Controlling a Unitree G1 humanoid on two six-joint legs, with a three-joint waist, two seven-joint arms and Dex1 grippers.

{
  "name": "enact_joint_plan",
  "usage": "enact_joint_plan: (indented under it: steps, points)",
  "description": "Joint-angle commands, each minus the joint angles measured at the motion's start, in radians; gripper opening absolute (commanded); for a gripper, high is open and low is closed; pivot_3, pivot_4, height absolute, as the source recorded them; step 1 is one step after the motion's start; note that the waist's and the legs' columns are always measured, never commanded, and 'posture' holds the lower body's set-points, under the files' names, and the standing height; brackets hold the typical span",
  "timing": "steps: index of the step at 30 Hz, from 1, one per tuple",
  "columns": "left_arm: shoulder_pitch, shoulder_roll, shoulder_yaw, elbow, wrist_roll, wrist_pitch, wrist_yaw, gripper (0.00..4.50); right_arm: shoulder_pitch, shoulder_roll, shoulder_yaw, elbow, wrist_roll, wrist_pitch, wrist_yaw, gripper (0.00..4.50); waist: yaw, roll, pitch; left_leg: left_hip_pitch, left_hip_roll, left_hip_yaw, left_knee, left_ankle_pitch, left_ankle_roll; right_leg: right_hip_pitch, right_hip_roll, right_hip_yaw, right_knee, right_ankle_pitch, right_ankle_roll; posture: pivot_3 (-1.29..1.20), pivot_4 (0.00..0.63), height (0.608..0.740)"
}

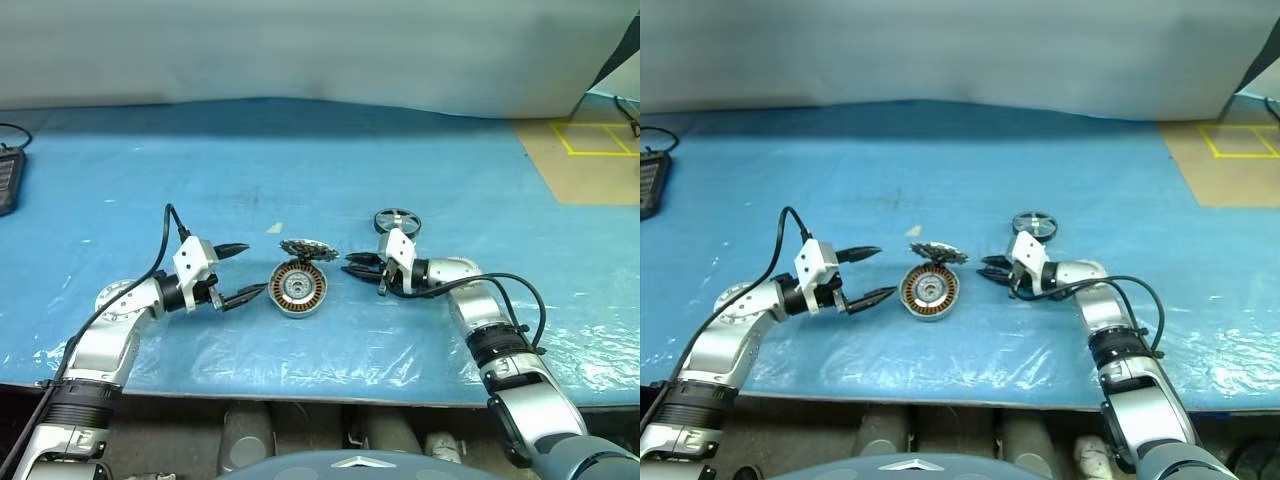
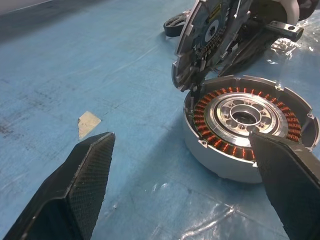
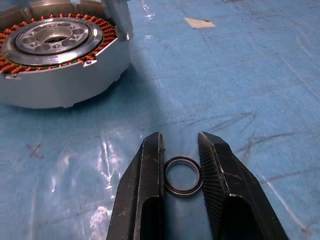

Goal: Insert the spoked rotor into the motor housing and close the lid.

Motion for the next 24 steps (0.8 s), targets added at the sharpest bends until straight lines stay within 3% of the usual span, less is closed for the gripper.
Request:
enact_joint_plan:
  steps: [1, 8, 15, 19, 24]
  points:
    - [-0.01, 0.0, 0.006, -0.007, 0.0, -0.017, -0.005, 4.5, 0.017, -0.017, 0.015, -0.05, 0.0, 0.014, 0.003, 0.6, -0.001, 0.0, 0.0, 0.0, 0.0, 0.0, 0.0, 0.0, 0.0, 0.0, 0.0, 0.0, -0.001, 0.0, 0.0, 0.0, 0.15, 0.74]
    - [-0.003, -0.003, 0.007, -0.014, -0.003, -0.016, -0.004, 4.5, 0.053, -0.044, 0.018, -0.161, 0.044, 0.052, 0.038, 0.6, 0.001, 0.0, 0.0, -0.002, -0.002, 0.001, -0.003, 0.001, -0.001, -0.001, 0.001, 0.0, -0.004, 0.0, 0.0, 0.0, 0.15, 0.74]
    - [0.007, 0.0, 0.007, -0.016, -0.008, -0.012, -0.01, 4.5, 0.105, -0.135, 0.009, -0.453, 0.213, 0.263, 0.179, 0.6, 0.002, 0.0, 0.0, -0.002, -0.001, 0.001, -0.002, 0.0, 0.0, -0.001, 0.001, 0.0, -0.004, 0.0, 0.0, 0.0, 0.15, 0.74]
    - [0.008, -0.007, 0.006, -0.018, -0.013, -0.003, -0.008, 4.5, 0.1, -0.124, 0.009, -0.532, 0.299, 0.384, 0.184, 0.6, 0.002, 0.0, 0.0, -0.001, -0.001, 0.001, -0.002, 0.0, 0.0, -0.001, 0.002, 0.0, -0.003, 0.0, 0.0, 0.0, 0.15, 0.74]
    - [0.041, -0.026, 0.028, -0.036, -0.037, -0.037, -0.01, 4.5, 0.093, -0.079, 0.058, -0.529, 0.286, 0.398, 0.163, 0.6, 0.002, 0.0, 0.0, -0.002, -0.001, 0.001, -0.002, 0.001, 0.0, -0.001, 0.002, 0.0, -0.004, 0.0, 0.0, 0.0, 0.15, 0.74]
